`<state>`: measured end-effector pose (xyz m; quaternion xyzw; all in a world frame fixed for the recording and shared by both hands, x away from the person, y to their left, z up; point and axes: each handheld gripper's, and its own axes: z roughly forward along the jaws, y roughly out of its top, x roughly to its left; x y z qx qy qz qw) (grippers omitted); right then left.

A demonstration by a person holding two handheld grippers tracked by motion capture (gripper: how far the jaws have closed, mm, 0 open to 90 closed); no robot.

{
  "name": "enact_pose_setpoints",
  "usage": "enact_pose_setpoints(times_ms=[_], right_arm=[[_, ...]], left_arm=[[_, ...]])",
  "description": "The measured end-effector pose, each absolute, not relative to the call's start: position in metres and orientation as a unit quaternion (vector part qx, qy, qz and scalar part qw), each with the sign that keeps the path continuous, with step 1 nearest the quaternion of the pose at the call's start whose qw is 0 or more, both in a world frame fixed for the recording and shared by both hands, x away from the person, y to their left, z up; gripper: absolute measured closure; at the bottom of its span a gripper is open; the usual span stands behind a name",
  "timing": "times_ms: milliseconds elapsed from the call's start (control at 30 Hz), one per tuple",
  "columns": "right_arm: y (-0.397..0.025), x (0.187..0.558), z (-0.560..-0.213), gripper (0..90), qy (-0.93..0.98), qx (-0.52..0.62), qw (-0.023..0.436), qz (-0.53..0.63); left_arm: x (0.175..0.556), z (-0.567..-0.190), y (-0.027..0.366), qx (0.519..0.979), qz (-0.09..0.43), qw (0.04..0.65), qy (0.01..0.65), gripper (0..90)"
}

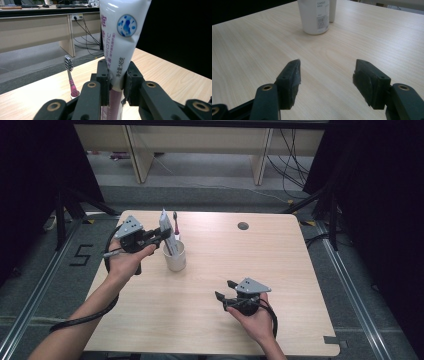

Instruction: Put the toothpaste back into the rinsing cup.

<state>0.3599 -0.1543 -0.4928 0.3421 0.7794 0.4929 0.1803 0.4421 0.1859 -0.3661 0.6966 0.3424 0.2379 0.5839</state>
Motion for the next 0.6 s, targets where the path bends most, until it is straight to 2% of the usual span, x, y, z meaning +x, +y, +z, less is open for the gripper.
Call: enact_pose_setpoints(times_ms=[600], right_arm=[[-0.1540, 0.3622, -0.4941, 38.8, 0.782, 0.333, 0.184, 0.493]], left_arm=[[0.4450, -0.3584, 0.1893, 0.691, 0.238, 0.589, 0.346, 76.8]])
